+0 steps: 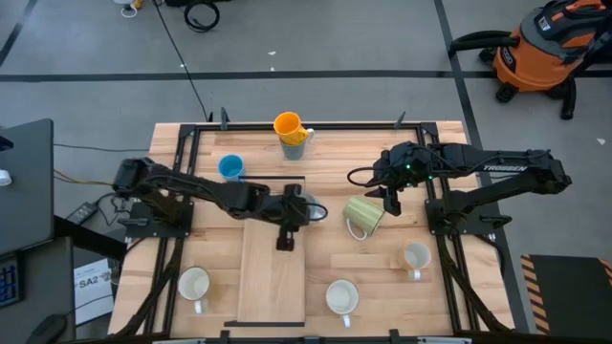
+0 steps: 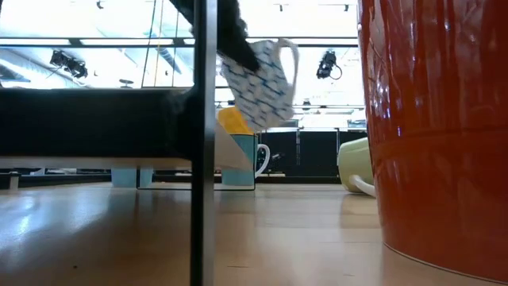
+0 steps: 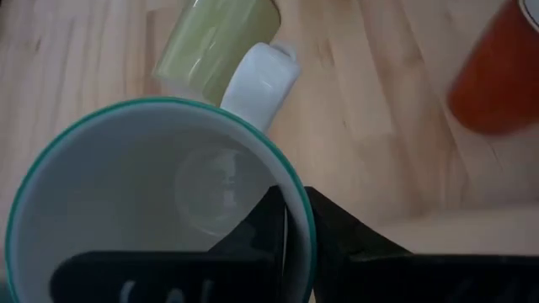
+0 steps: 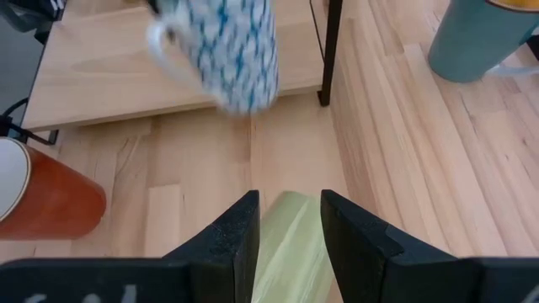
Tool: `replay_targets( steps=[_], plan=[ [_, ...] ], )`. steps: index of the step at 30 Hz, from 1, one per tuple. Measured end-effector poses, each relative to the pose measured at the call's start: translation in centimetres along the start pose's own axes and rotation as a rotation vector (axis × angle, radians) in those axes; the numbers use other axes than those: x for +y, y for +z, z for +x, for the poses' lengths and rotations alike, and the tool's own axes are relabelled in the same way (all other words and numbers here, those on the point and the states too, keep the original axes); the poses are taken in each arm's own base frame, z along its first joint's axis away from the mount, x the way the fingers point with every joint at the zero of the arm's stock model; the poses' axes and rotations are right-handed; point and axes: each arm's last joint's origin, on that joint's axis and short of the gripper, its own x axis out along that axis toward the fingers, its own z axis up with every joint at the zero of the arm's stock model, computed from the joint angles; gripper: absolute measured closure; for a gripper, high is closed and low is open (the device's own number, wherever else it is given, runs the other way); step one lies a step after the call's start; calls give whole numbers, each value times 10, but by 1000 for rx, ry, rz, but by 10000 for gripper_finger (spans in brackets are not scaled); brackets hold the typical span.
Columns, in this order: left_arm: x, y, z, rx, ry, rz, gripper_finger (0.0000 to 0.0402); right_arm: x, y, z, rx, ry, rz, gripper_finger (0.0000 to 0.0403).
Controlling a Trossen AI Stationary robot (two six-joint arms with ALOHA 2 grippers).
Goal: Place coffee mugs
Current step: Put the white blue mug on the shelf
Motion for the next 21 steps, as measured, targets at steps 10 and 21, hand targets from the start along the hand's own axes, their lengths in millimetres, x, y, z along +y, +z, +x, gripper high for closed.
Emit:
replay_targets(
  steps=[10,21],
  plan=[
    [7,-24,-55,219,-9,-36,366,0,0,0,-1,0,0,270],
    [5,-55,-51,436,3,-80,366,0,0,0,-1,0,0,270]
  ],
)
